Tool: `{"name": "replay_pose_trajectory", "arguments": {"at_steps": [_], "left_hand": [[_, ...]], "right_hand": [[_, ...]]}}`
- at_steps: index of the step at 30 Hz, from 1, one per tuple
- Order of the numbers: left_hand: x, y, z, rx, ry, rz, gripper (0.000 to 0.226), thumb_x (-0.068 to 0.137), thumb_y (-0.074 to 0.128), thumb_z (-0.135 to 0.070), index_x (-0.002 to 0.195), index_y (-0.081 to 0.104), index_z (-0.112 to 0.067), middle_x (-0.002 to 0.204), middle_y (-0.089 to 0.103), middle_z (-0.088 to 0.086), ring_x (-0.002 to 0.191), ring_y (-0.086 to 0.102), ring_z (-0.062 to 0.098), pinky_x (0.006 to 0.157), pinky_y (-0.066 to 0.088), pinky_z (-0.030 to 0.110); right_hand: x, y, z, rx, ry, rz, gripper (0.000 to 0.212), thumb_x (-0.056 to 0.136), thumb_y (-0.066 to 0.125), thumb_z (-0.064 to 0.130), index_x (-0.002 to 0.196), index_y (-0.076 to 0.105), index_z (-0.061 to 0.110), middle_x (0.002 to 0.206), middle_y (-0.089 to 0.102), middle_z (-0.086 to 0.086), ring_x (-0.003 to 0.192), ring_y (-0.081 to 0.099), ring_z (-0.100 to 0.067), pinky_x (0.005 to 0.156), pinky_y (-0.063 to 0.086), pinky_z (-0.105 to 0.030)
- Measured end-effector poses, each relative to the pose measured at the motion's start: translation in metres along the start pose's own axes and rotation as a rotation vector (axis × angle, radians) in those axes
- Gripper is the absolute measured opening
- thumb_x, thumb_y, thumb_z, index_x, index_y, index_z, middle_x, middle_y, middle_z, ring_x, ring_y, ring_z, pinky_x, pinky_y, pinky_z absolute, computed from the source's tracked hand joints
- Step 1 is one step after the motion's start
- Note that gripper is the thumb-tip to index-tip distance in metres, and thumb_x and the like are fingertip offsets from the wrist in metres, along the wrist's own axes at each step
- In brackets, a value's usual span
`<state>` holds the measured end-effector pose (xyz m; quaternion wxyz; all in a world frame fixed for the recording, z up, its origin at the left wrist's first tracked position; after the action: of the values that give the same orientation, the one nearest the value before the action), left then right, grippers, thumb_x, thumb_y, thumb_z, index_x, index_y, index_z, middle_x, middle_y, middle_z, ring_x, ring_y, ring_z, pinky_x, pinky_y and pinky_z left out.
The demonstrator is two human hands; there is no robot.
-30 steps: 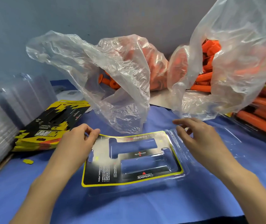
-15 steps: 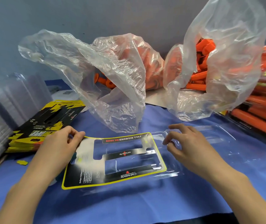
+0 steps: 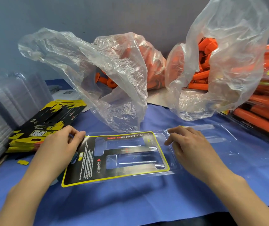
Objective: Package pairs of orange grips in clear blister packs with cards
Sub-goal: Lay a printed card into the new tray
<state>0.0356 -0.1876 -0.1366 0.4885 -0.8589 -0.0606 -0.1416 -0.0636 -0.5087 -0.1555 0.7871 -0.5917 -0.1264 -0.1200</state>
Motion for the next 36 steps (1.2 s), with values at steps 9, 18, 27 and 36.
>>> {"name": "replay_pose_trajectory", "arguments": {"at_steps": [9,18,27,36], "left_hand": [[-0.005,0.000,-0.010,-0.028,0.022,-0.012,0.027,0.094,0.054,-0.048,0.078,0.058,-0.027,0.070,0.065,-0.008,0.069,0.060,0.016,0.060,0.049,0.039],[-0.008,0.008,-0.017,-0.011,0.056,-0.054,0.026,0.095,0.055,-0.044,0.077,0.056,-0.026,0.083,0.057,-0.004,0.075,0.057,0.020,0.064,0.041,0.038],[-0.008,0.026,-0.021,-0.039,0.044,-0.089,0.025,0.095,0.053,-0.047,0.079,0.054,-0.028,0.095,0.050,-0.004,0.076,0.061,0.021,0.073,0.050,0.044],[-0.012,0.032,-0.026,0.026,0.000,-0.133,0.024,0.096,0.053,-0.040,0.091,0.059,-0.017,0.101,0.050,0.002,0.093,0.056,0.032,0.076,0.043,0.042]], "right_hand": [[-0.002,0.001,0.002,-0.031,-0.008,-0.073,0.030,0.069,0.072,-0.009,0.070,0.071,0.022,0.105,0.071,-0.001,0.097,0.066,-0.032,0.087,0.046,-0.042],[-0.004,-0.001,0.004,0.087,0.047,-0.106,0.027,0.083,0.057,-0.002,0.073,0.063,0.023,0.102,0.068,0.004,0.100,0.060,-0.027,0.086,0.041,-0.039],[-0.004,-0.003,0.005,0.133,0.023,-0.109,0.023,0.090,0.053,0.004,0.088,0.066,0.022,0.094,0.068,0.009,0.097,0.056,-0.025,0.088,0.041,-0.038],[-0.005,-0.004,0.004,0.125,0.013,-0.078,0.022,0.091,0.055,0.011,0.088,0.071,0.025,0.096,0.067,0.011,0.099,0.057,-0.024,0.090,0.042,-0.039]]}}
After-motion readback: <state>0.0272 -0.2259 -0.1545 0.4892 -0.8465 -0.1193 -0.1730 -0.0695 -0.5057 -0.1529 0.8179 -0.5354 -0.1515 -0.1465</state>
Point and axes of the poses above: each hand's wrist, its own x-axis towards the middle knuckle, its own y-axis out of the palm, z = x × y, the point moved 3 cm from there along x, towards the middle knuckle
